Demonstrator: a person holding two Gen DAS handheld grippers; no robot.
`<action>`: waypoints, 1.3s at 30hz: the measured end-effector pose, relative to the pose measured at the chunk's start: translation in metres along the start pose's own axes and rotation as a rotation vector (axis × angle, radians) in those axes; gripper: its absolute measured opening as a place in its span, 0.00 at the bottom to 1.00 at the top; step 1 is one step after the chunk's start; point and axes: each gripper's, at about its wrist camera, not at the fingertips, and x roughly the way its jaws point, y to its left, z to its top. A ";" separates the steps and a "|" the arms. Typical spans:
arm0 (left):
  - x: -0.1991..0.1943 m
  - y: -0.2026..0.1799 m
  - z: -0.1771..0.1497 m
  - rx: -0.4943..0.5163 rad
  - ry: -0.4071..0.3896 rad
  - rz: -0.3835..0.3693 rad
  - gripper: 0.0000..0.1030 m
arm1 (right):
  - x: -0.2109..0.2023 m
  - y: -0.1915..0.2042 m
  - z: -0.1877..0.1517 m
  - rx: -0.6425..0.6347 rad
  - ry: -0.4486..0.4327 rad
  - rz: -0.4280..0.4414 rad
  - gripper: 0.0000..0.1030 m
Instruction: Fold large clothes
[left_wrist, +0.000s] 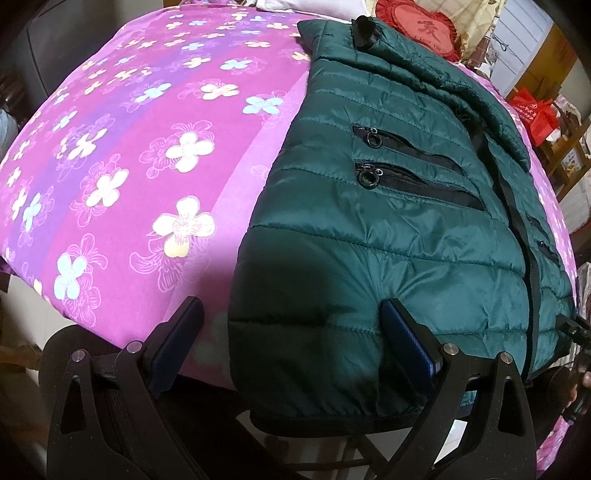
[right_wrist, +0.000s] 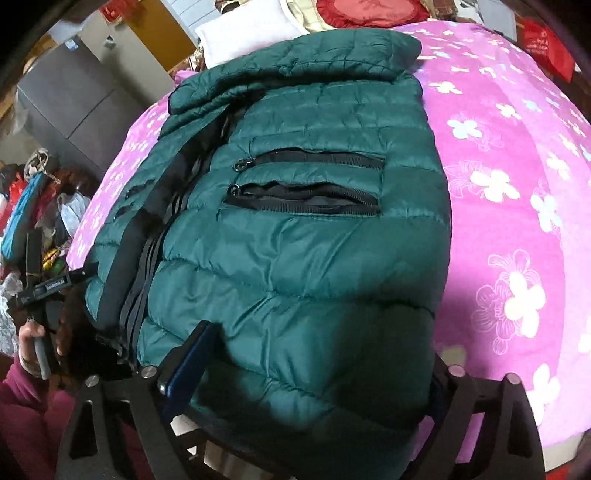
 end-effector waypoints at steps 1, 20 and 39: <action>0.000 0.000 0.000 -0.001 0.000 -0.001 0.94 | -0.001 0.000 0.000 0.005 -0.007 0.004 0.83; -0.047 -0.014 0.021 0.068 -0.143 -0.089 0.13 | -0.056 -0.006 0.022 -0.021 -0.185 0.074 0.19; -0.082 -0.036 0.142 0.063 -0.420 -0.045 0.14 | -0.085 -0.002 0.161 -0.054 -0.367 -0.035 0.19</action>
